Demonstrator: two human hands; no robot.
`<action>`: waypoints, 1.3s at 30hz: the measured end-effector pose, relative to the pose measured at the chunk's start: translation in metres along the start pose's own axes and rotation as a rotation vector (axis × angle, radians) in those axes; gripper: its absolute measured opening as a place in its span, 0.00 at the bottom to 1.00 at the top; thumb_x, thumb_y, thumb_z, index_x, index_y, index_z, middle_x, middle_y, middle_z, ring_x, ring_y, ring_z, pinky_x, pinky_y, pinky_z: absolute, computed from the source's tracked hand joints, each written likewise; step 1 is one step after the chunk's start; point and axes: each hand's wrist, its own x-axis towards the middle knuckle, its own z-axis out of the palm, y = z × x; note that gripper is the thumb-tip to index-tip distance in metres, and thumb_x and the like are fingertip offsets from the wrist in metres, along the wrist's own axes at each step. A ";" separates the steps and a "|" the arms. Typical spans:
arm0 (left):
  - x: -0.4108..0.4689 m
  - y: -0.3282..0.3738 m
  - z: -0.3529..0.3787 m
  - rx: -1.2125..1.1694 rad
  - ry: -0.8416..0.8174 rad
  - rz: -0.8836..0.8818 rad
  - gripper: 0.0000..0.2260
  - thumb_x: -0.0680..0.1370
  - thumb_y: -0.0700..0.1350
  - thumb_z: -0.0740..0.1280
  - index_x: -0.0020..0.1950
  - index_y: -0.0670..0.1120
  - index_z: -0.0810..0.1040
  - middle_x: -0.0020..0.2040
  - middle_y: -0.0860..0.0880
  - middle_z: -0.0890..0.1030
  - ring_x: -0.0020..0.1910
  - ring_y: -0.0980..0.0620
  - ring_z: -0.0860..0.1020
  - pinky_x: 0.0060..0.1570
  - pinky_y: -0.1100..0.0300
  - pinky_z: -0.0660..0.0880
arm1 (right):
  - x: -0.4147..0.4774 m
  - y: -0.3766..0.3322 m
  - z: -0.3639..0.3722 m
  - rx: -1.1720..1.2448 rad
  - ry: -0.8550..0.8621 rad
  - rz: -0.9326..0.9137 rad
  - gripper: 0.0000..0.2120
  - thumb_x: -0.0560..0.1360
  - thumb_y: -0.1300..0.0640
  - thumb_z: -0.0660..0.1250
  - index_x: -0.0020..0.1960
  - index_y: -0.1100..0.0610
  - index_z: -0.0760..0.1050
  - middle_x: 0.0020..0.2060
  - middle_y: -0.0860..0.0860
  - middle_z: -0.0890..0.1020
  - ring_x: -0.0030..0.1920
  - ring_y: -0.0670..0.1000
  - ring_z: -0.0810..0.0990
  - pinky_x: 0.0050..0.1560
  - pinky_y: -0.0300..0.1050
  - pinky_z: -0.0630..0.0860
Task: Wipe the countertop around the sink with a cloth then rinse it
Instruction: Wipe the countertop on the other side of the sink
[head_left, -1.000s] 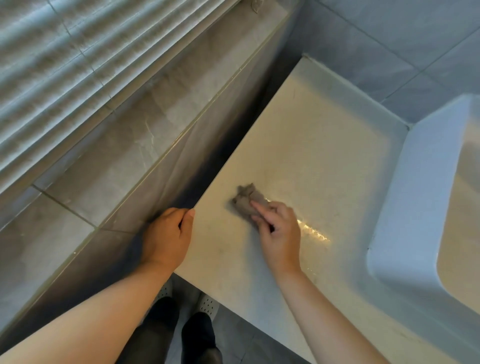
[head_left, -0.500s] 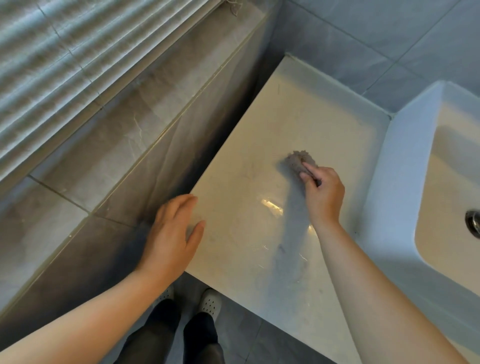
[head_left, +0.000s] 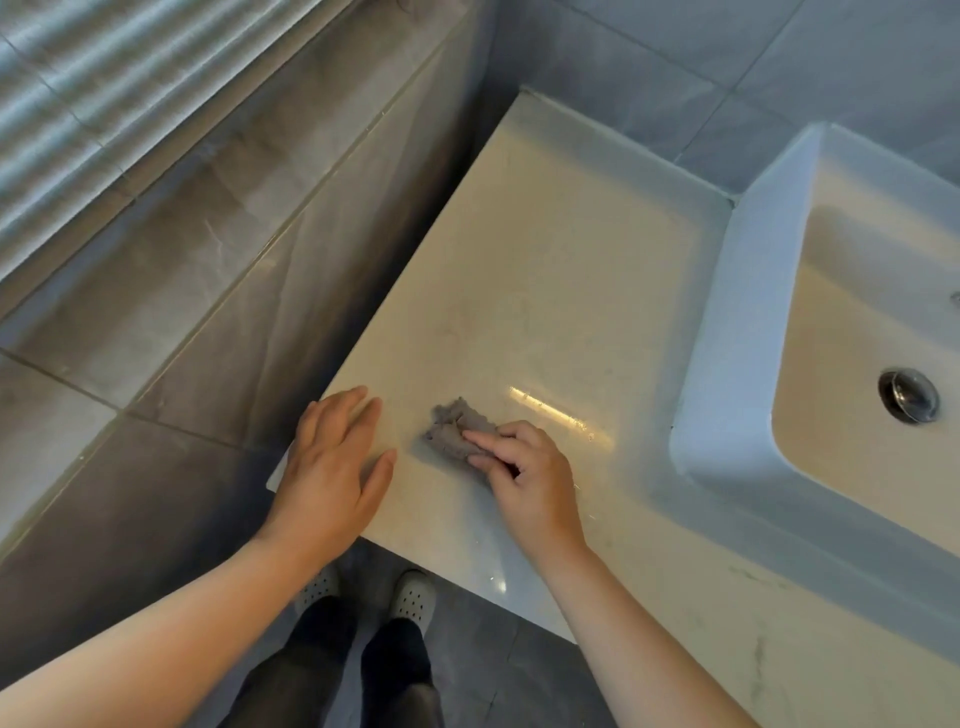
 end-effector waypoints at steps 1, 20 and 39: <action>0.000 0.000 -0.001 0.019 -0.005 0.006 0.29 0.77 0.56 0.52 0.70 0.37 0.69 0.71 0.41 0.66 0.70 0.46 0.57 0.72 0.48 0.52 | -0.001 -0.001 -0.007 0.032 0.015 0.021 0.15 0.72 0.63 0.70 0.56 0.49 0.81 0.43 0.45 0.77 0.47 0.47 0.76 0.48 0.37 0.73; 0.002 0.007 0.002 0.170 -0.043 -0.028 0.32 0.77 0.60 0.50 0.70 0.37 0.68 0.71 0.39 0.66 0.71 0.40 0.62 0.72 0.48 0.52 | 0.024 0.051 -0.038 -0.154 0.423 0.123 0.14 0.74 0.61 0.66 0.58 0.54 0.80 0.46 0.51 0.78 0.47 0.51 0.75 0.48 0.34 0.68; 0.002 0.013 -0.004 0.292 -0.124 -0.012 0.40 0.76 0.67 0.40 0.70 0.36 0.67 0.70 0.37 0.67 0.70 0.39 0.64 0.71 0.44 0.55 | 0.020 0.061 -0.062 -0.322 0.586 0.375 0.15 0.77 0.59 0.65 0.62 0.56 0.77 0.49 0.55 0.79 0.50 0.57 0.76 0.47 0.47 0.72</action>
